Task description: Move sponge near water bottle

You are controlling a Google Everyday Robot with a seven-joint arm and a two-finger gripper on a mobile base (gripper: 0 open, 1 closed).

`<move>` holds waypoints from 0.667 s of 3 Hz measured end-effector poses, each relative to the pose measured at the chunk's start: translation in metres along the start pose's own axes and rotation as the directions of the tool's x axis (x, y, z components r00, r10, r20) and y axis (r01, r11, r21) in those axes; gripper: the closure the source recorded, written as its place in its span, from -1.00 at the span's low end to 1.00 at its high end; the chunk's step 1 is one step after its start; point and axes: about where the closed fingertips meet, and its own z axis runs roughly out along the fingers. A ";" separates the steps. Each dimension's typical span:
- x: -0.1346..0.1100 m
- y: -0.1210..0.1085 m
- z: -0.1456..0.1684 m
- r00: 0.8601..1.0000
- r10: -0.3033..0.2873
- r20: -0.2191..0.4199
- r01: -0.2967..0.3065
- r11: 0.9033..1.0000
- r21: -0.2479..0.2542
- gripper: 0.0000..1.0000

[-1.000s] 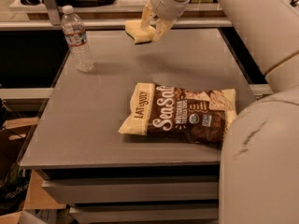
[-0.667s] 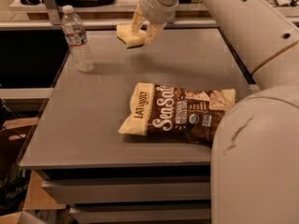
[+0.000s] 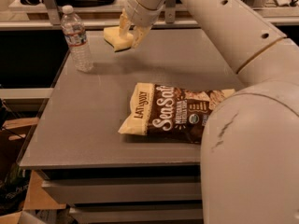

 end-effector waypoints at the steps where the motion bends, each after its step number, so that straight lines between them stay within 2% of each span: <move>1: -0.009 -0.015 0.011 1.000 -0.020 0.005 0.020 1.000 0.016 1.00; 2: -0.017 -0.030 0.037 1.000 -0.030 0.006 0.030 0.999 0.021 1.00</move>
Offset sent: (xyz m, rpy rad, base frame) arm 0.0106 0.0532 -0.0109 0.0162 -0.0210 0.0449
